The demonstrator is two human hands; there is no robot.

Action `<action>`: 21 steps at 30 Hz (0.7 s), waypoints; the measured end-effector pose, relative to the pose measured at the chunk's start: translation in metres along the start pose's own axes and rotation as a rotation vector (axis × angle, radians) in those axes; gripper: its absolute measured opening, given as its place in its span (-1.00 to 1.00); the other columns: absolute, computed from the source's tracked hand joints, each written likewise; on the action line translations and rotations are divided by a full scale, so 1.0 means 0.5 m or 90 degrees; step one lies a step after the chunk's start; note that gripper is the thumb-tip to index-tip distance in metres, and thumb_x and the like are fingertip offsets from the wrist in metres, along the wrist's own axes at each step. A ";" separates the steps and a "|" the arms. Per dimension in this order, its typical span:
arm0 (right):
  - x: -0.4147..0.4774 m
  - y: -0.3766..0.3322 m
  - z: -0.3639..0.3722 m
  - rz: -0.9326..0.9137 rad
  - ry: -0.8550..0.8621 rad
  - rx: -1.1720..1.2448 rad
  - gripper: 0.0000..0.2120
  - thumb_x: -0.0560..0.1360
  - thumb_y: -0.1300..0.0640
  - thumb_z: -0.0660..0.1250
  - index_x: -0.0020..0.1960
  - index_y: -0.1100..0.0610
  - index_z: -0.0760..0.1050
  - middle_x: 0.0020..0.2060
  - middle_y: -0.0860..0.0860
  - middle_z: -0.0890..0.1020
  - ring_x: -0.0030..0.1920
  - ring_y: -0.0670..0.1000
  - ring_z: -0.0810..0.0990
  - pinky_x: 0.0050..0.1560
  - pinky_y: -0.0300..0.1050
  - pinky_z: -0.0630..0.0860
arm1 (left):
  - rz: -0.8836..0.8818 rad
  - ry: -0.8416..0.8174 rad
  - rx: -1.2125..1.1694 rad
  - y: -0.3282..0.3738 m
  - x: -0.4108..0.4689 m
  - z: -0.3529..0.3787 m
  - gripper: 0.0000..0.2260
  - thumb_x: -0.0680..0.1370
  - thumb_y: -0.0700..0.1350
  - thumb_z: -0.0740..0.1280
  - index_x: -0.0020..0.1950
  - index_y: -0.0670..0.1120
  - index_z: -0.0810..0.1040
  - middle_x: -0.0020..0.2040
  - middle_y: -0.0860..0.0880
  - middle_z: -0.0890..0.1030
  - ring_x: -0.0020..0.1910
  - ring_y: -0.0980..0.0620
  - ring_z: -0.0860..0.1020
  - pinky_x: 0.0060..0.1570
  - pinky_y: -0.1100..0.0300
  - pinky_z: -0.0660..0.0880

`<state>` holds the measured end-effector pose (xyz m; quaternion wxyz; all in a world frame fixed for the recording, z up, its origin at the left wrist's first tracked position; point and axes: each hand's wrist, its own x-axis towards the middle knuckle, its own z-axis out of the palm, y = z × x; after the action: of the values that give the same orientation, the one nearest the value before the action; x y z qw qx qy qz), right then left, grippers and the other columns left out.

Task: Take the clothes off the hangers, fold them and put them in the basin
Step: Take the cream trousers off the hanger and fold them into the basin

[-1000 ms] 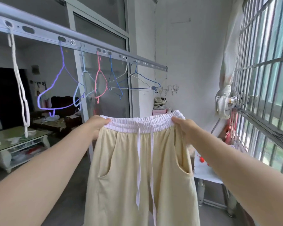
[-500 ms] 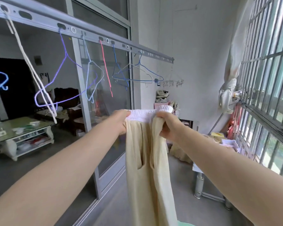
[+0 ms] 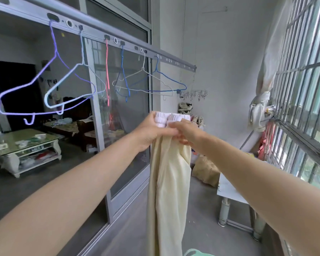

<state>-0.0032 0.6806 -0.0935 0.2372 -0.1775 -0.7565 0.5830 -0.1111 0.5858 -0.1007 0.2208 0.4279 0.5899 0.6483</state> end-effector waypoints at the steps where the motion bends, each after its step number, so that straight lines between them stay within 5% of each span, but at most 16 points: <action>1: 0.003 -0.005 -0.005 0.010 -0.003 -0.038 -0.79 0.56 0.10 0.24 -0.24 0.03 0.32 -0.43 -0.05 0.37 -0.44 -0.10 0.32 -0.33 -0.19 0.20 | 0.015 -0.020 0.028 -0.005 0.000 0.000 -0.21 0.14 -0.25 0.62 0.28 -0.26 0.33 0.17 -0.24 0.59 0.12 -0.14 0.60 0.18 -0.06 0.53; 3: 0.003 -0.017 -0.009 0.000 -0.028 -0.113 -0.80 0.55 -0.03 0.25 -0.20 0.03 0.38 -0.41 -0.07 0.45 -0.40 -0.08 0.34 -0.30 -0.16 0.20 | 0.048 0.006 0.091 -0.009 0.001 -0.001 -0.29 0.21 -0.30 0.60 0.25 -0.28 0.31 0.13 -0.15 0.59 0.08 -0.02 0.60 0.18 0.03 0.53; 7: 0.003 -0.024 -0.003 -0.134 -0.065 -0.164 -0.68 0.59 -0.05 0.20 -0.11 0.18 0.54 -0.24 0.11 0.66 -0.35 -0.13 0.53 -0.24 -0.29 0.41 | 0.119 0.132 0.156 -0.002 0.001 0.012 -0.62 0.35 -0.32 0.45 0.05 -0.15 0.36 -0.07 -0.08 0.51 -0.11 0.05 0.50 -0.13 0.19 0.47; 11: 0.019 0.034 -0.028 -0.231 0.081 -0.088 -0.85 0.47 0.12 0.41 0.00 0.14 0.54 -0.23 0.01 0.61 -0.28 -0.15 0.51 -0.15 -0.23 0.47 | 0.096 0.202 0.000 0.008 0.002 -0.011 -0.73 0.36 -0.44 0.23 -0.17 -0.06 0.40 -0.24 0.00 0.47 -0.32 0.19 0.45 -0.36 0.38 0.34; 13: 0.025 0.080 -0.055 -0.169 0.117 -0.076 -0.41 0.33 0.11 0.54 0.30 0.06 0.40 0.05 0.03 0.54 -0.01 -0.06 0.53 0.12 -0.05 0.52 | 0.075 0.197 -0.055 0.016 0.000 -0.032 -0.71 0.21 -0.39 0.19 -0.18 -0.09 0.43 -0.26 -0.01 0.47 -0.28 0.10 0.43 -0.33 0.28 0.32; 15: 0.024 0.120 -0.074 -0.026 0.034 -0.070 -0.02 0.25 0.05 0.59 0.51 -0.06 0.11 0.34 0.04 0.38 0.29 0.04 0.42 0.35 0.08 0.36 | 0.065 0.184 -0.078 0.024 -0.001 -0.054 -0.66 0.10 -0.34 0.14 -0.18 -0.12 0.44 -0.26 -0.04 0.45 -0.22 0.01 0.42 -0.27 0.21 0.33; 18: 0.008 0.163 -0.073 0.104 -0.224 -0.045 -0.16 0.23 -0.06 0.54 0.43 -0.07 0.29 0.33 -0.03 0.49 0.34 0.02 0.44 0.44 0.10 0.21 | 0.052 0.174 -0.104 0.029 -0.003 -0.073 -0.62 0.09 -0.36 0.14 -0.15 -0.16 0.46 -0.22 -0.11 0.45 -0.08 -0.09 0.40 -0.07 0.06 0.35; 21: -0.005 0.187 -0.037 0.142 -0.264 0.006 -0.33 0.24 0.00 0.56 0.31 0.08 0.46 0.21 0.01 0.60 0.26 0.04 0.54 0.40 0.07 0.33 | 0.038 0.174 -0.102 0.028 -0.013 -0.082 -0.56 0.10 -0.36 0.16 -0.04 -0.22 0.46 -0.16 -0.14 0.46 -0.04 -0.11 0.43 0.02 0.01 0.37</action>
<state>0.0085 0.7180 -0.1806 0.0118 -0.1355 -0.7620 0.6332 -0.1380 0.5541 -0.0869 0.1528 0.3343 0.5479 0.7515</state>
